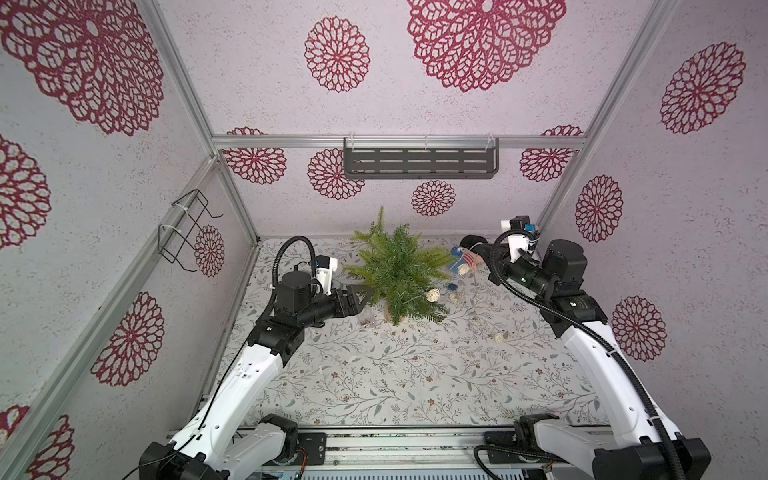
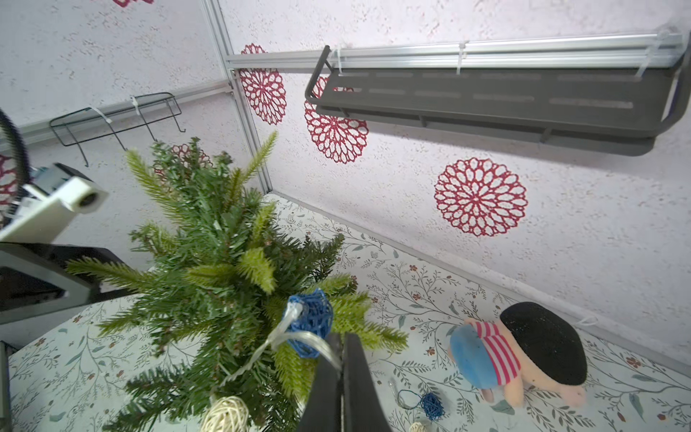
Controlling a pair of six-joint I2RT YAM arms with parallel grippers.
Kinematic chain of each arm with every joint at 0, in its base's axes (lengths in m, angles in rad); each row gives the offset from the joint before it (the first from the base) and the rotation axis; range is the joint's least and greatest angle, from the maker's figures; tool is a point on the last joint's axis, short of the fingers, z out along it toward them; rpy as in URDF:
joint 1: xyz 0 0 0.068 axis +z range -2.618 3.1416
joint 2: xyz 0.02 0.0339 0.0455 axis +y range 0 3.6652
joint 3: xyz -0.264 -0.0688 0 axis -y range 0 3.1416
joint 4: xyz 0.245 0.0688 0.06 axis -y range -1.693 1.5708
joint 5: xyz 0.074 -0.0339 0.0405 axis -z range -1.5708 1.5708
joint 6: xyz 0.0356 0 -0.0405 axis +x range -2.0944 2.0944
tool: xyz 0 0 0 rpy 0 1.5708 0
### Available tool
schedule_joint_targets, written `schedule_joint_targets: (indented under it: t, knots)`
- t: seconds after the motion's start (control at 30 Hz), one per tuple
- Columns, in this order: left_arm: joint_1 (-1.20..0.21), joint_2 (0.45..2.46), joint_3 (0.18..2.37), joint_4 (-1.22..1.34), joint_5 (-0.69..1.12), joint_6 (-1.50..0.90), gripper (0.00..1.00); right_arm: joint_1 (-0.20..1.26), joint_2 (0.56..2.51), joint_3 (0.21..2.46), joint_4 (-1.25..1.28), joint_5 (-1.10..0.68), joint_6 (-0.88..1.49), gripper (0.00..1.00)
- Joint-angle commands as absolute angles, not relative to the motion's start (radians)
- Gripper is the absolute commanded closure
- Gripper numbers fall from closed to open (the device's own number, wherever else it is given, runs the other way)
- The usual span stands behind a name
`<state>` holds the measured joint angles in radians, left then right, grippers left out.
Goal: Remove string lights from the small christmas tree
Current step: Remove the light string from the Christmas tree, then place the light string at the center of the board.
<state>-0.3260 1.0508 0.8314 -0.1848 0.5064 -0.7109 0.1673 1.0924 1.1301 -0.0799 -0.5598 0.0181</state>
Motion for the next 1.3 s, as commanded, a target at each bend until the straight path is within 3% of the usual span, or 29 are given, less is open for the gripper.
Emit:
schedule_joint_targets:
  t: [0.0,0.7,1.27]
  knots:
    - [-0.333,1.024,0.792,-0.118,0.477,-0.786,0.11,0.198,1.028,1.156,-0.134,-0.542,0.003,1.0]
    - [-0.351,1.023,0.635,-0.007,0.434,-0.91,0.15,0.269,0.845,1.016,-0.325,-0.45,0.028,1.0]
    - [-0.348,1.03,0.678,0.026,0.415,-0.87,0.15,0.276,0.649,0.806,-0.366,-0.394,0.263,1.0]
